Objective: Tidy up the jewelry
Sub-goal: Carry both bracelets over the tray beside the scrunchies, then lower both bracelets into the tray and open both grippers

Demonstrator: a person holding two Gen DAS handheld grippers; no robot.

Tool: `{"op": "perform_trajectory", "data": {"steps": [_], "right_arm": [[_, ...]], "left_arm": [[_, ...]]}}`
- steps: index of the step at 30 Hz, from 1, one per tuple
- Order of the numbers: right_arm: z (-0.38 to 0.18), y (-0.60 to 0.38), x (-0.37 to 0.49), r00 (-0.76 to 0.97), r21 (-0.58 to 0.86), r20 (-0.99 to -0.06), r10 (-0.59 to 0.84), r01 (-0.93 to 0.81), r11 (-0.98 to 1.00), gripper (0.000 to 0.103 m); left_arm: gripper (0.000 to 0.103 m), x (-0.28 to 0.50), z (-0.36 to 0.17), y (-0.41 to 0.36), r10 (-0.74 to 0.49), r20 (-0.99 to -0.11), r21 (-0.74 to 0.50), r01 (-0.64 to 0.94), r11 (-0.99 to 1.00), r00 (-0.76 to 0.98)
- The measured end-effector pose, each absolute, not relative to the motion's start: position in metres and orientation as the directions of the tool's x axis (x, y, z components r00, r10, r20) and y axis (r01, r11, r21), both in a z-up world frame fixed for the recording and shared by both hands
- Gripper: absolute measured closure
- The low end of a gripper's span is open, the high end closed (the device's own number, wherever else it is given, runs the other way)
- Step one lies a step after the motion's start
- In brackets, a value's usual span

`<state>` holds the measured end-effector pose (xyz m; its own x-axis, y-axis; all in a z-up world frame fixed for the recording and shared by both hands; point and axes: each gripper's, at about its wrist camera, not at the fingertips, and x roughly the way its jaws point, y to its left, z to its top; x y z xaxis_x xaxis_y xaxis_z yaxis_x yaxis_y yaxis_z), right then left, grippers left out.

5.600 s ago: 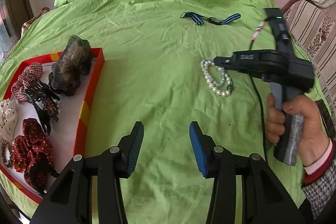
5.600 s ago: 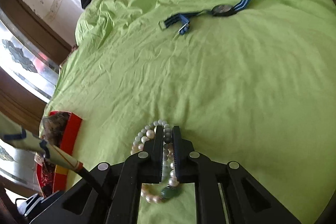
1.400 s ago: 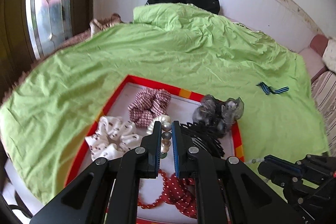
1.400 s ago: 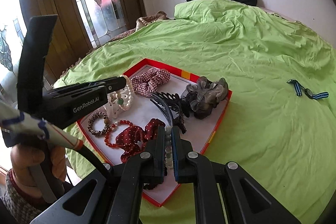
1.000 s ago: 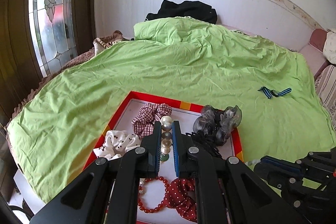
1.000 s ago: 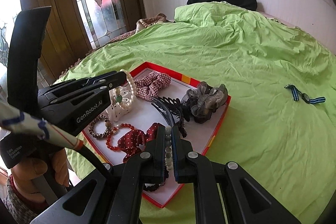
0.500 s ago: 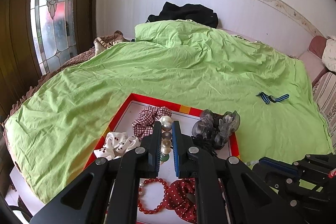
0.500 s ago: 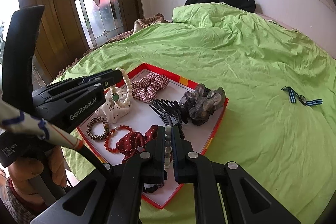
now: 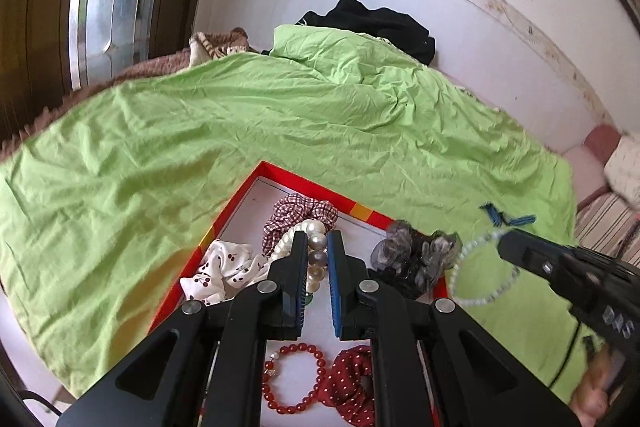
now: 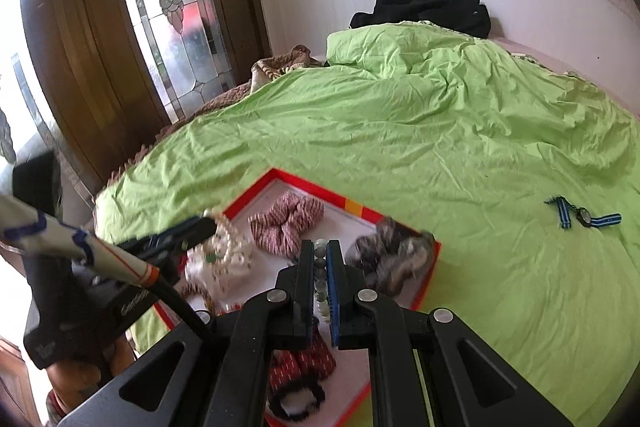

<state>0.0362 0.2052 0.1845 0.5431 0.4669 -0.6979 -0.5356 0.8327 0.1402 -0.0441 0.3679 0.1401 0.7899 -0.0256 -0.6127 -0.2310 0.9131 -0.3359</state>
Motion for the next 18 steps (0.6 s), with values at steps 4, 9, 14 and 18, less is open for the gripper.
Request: {"op": "perform_trajectory", "data": {"steps": [4, 9, 14, 18], "right_arm": [[0.187, 0.22, 0.059, 0.526, 0.152, -0.712, 0.465, -0.532, 0.833, 0.096], [0.178, 0.234, 0.083, 0.502, 0.159, -0.736, 0.455, -0.526, 0.836, 0.096], [0.161, 0.245, 0.1, 0.472, 0.162, -0.763, 0.442, -0.522, 0.838, 0.096], [0.148, 0.253, 0.109, 0.451, 0.171, -0.777, 0.439, -0.52, 0.837, 0.097]], "left_arm": [[0.094, -0.043, 0.137, 0.377, -0.112, -0.592, -0.428, -0.193, 0.883, 0.798], [0.094, -0.041, 0.128, 0.383, -0.201, -0.576, -0.507, -0.153, 0.848, 0.792], [0.094, -0.036, 0.119, 0.382, -0.248, -0.586, -0.529, -0.132, 0.838, 0.772], [0.094, -0.031, 0.112, 0.378, -0.268, -0.604, -0.529, -0.126, 0.839, 0.75]]}}
